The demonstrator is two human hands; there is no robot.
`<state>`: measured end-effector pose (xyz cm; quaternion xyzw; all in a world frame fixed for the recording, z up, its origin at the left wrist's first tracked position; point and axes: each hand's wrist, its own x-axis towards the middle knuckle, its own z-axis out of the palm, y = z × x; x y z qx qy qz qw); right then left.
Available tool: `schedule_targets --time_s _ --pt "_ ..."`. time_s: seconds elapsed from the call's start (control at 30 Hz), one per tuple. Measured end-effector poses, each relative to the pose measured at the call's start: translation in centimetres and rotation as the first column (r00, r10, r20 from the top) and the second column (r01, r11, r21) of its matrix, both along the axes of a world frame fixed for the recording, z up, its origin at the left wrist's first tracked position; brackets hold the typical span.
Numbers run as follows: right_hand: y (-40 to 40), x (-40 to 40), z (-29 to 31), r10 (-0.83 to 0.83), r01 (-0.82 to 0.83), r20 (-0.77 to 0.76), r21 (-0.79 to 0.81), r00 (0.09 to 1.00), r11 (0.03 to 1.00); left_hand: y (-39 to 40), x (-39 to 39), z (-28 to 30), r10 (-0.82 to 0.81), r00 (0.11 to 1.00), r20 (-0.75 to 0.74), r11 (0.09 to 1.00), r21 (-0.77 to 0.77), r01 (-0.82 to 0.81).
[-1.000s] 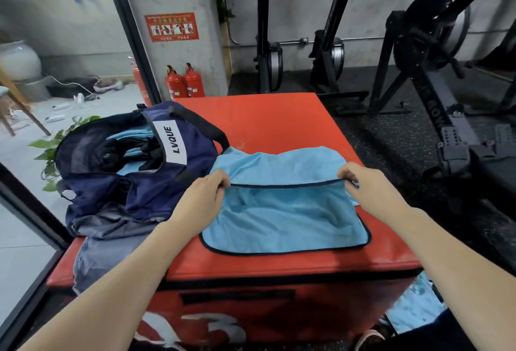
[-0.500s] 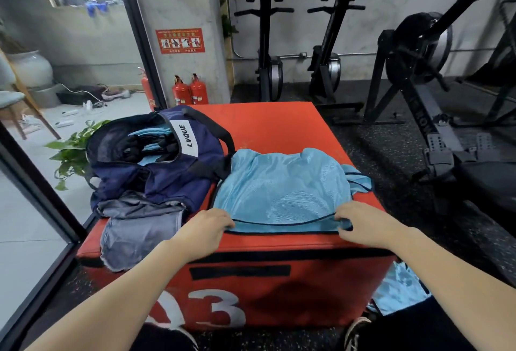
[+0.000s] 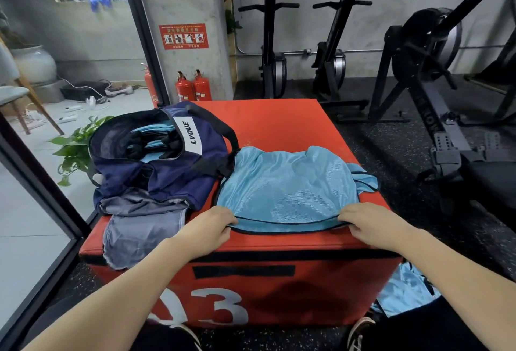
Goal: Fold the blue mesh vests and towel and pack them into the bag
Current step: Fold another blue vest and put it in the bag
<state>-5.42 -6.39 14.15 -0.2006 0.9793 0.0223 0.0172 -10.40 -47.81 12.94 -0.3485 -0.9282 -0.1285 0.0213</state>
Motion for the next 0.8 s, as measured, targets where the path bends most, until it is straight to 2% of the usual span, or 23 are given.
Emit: schedule_targets --time_s 0.07,0.13,0.27,0.33,0.4,0.5,0.6,0.73,0.8 --pt "0.1 0.0 0.1 -0.039 0.038 -0.025 -0.038 0.999 0.999 -0.2 -0.1 0.0 0.033 0.999 0.038 0.999 0.03 -0.034" --pt "-0.1 0.0 0.2 -0.112 0.106 -0.033 -0.157 0.993 0.982 -0.2 -0.1 -0.1 0.057 0.998 0.023 0.997 0.057 -0.059" --pt "0.2 -0.5 0.0 -0.214 0.149 -0.114 -0.416 0.97 0.897 0.6 0.2 0.2 0.158 0.988 -0.002 0.987 -0.039 -0.158" --pt "0.4 -0.7 0.1 -0.252 0.159 -0.134 -0.484 0.959 0.861 1.1 0.3 0.3 0.176 0.983 -0.048 0.979 -0.098 -0.18" --pt "0.6 -0.8 0.2 -0.273 0.173 -0.122 -0.519 0.954 0.837 1.3 0.2 0.3 0.179 0.98 -0.092 0.979 -0.08 -0.186" --pt "1.1 -0.9 0.4 -0.225 0.133 -0.137 -0.484 0.965 0.865 1.3 -0.1 0.0 0.179 0.982 -0.065 0.984 0.034 -0.177" --pt "1.6 -1.3 0.8 -0.144 0.092 -0.128 -0.344 0.981 0.935 0.9 -0.5 -0.2 0.188 0.981 -0.038 0.977 0.113 -0.183" --pt "2.2 -1.9 0.8 0.005 -0.067 -0.322 -0.182 0.947 0.981 0.0 -1.3 1.0 0.232 0.971 -0.061 0.964 0.148 -0.221" --pt "2.1 -1.7 1.7 0.041 -0.095 -0.324 -0.153 0.945 0.984 0.1 -1.4 2.6 0.262 0.963 -0.065 0.953 0.176 -0.248"
